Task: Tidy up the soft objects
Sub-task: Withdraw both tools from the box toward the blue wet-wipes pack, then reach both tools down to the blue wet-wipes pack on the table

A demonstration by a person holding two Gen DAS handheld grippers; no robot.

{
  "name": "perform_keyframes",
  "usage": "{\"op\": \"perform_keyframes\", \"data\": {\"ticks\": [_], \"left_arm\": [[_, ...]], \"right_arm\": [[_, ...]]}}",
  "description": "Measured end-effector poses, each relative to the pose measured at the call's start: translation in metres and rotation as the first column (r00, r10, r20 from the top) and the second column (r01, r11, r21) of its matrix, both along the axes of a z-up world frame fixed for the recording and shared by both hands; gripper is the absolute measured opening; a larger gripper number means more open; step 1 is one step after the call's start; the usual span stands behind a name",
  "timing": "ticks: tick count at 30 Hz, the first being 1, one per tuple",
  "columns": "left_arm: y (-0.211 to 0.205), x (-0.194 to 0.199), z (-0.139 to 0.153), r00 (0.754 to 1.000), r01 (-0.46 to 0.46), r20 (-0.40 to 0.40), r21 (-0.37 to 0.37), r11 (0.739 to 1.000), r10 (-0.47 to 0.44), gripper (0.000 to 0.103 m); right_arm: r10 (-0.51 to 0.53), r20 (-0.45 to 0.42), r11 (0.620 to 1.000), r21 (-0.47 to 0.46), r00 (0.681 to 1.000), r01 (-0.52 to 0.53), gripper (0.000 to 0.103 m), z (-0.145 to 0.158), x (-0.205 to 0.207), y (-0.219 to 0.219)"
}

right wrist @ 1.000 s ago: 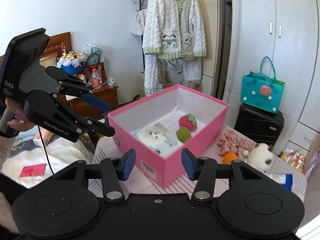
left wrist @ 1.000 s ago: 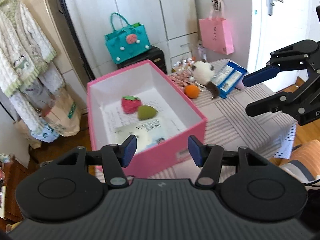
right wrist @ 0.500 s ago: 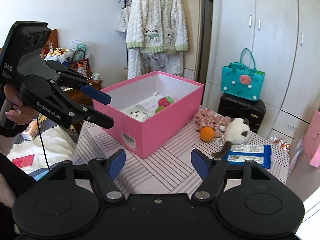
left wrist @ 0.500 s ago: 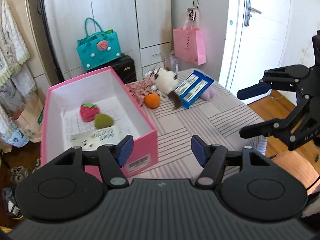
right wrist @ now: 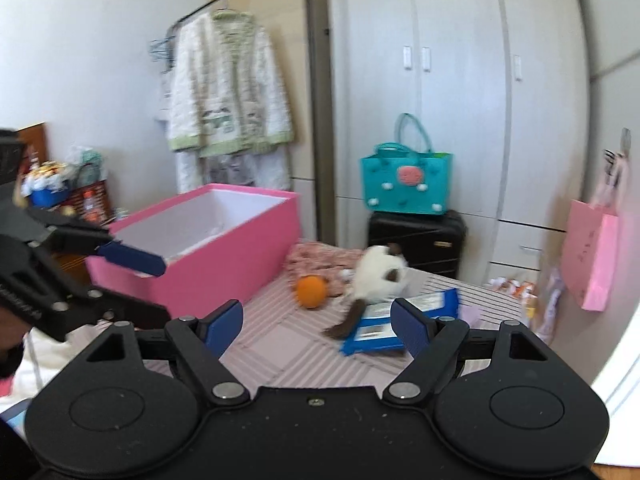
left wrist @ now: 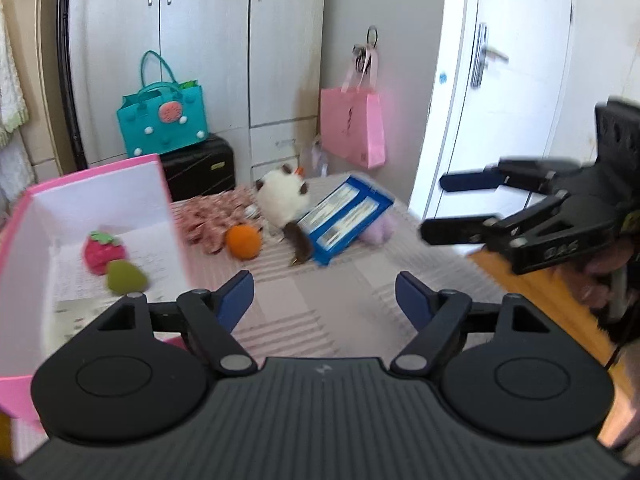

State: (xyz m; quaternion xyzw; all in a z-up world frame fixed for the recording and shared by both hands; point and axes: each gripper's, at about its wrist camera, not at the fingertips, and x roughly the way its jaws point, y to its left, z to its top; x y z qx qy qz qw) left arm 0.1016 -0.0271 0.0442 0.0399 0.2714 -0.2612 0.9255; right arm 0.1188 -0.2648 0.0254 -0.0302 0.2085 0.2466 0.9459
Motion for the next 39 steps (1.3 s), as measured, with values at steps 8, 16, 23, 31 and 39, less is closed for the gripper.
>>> {"op": "perform_keyframes", "data": {"ticks": [8, 16, 23, 31, 39], "left_arm": [[-0.042, 0.037, -0.03, 0.999, -0.019, -0.047, -0.143, 0.99, 0.013, 0.087], [-0.065, 0.077, -0.062, 0.988, -0.153, -0.037, -0.178, 0.972, 0.148, 0.092], [-0.075, 0.096, -0.079, 0.977, -0.211, -0.03, -0.228, 0.951, 0.21, 0.094], [-0.085, 0.109, -0.095, 0.978, -0.202, -0.1, -0.262, 0.944, 0.182, 0.086], [-0.087, 0.124, -0.104, 0.963, -0.251, -0.178, -0.323, 0.913, 0.202, 0.063]], "right_arm": [[-0.087, -0.074, 0.996, 0.021, 0.993, 0.089, 0.085, -0.018, 0.051, -0.021], [-0.166, -0.118, 0.985, 0.022, 0.979, 0.169, 0.085, -0.041, 0.08, -0.033], [-0.23, -0.11, 0.973, -0.016, 0.967, 0.229, 0.091, -0.048, 0.101, -0.036], [-0.215, -0.148, 0.975, 0.032, 0.965, 0.222, 0.091, -0.047, 0.12, -0.042], [-0.199, -0.196, 0.974, 0.068, 0.96, 0.215, 0.091, -0.054, 0.133, -0.044]]}}
